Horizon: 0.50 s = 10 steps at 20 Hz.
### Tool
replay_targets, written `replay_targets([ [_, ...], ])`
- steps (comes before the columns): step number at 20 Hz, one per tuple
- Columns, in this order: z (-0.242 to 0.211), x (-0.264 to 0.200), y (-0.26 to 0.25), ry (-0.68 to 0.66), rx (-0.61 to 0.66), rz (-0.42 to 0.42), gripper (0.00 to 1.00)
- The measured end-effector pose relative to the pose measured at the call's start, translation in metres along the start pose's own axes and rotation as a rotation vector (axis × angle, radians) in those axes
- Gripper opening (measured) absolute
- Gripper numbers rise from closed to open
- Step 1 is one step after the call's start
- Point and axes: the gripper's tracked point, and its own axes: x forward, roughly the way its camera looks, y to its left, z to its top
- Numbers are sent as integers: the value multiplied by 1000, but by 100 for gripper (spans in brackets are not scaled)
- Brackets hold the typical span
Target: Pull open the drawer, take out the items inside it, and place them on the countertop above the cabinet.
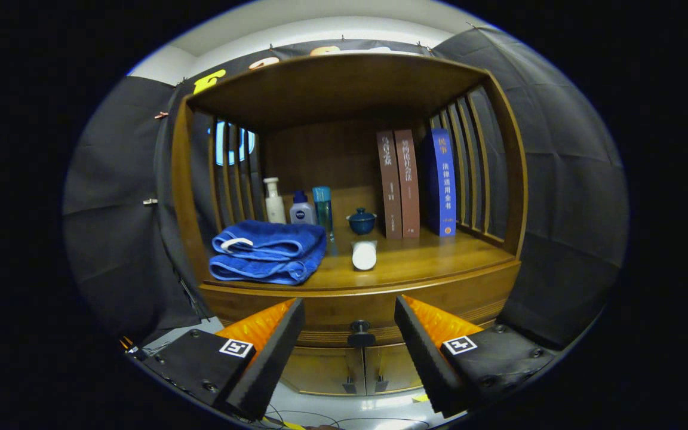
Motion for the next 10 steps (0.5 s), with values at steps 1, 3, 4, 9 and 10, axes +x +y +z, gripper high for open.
replay_targets([
  [1, 16, -14, 1, -23, -3, 5, 100],
  [3, 44, -37, 2, -65, 15, 10, 99],
  [4, 52, -48, 3, -73, 30, 14, 99],
  [9, 70, -93, -3, -95, 63, 18, 99],
  [10, 70, -101, -5, -94, 52, 11, 99],
])
